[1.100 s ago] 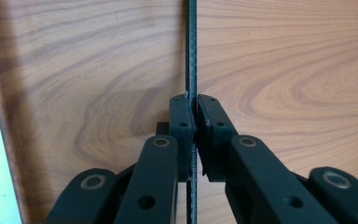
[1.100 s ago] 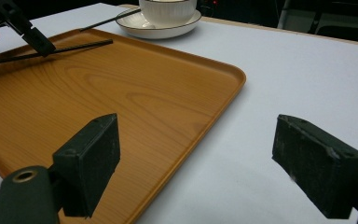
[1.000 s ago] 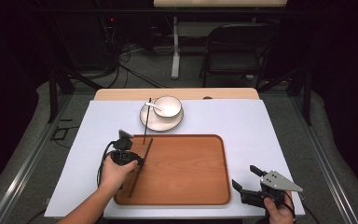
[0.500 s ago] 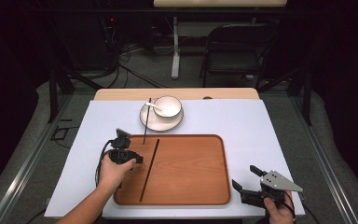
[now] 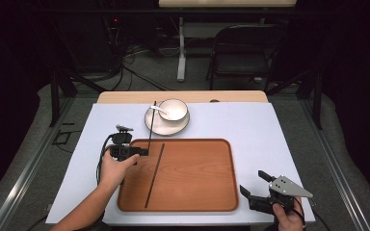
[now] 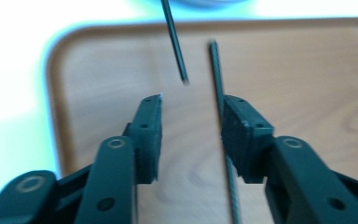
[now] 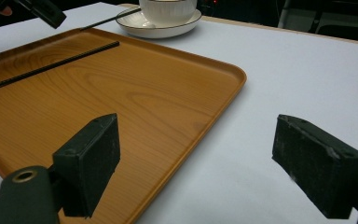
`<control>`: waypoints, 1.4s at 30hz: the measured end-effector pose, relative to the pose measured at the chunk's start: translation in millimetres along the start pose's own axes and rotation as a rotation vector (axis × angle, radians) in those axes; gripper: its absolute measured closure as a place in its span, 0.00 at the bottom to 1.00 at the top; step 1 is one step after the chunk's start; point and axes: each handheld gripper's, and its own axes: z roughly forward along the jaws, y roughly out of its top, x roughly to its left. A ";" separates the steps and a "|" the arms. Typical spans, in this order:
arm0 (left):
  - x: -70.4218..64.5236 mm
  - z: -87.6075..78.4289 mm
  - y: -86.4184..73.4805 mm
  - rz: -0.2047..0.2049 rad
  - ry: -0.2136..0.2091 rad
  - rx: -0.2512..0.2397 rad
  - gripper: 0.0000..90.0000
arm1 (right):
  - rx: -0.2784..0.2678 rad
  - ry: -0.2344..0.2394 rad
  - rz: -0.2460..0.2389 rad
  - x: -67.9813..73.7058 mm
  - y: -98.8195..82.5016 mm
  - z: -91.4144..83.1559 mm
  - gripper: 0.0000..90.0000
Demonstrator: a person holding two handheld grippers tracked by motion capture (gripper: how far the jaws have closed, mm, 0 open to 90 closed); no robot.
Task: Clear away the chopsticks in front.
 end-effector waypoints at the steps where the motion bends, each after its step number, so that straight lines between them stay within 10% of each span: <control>1: 0.9 0.3 2.2 0.009 -0.002 -0.023 0.62 | 0.001 0.001 -0.001 -0.1 0.0 -0.1 0.16; 23: 14.6 21.8 61.8 0.093 0.077 -0.135 0.51 | 0.001 0.005 -0.002 -0.7 -0.2 -0.1 0.16; 42: 17.5 48.6 102.8 0.040 0.094 -0.109 0.64 | 0.002 0.009 -0.006 -0.3 -0.2 -0.1 0.16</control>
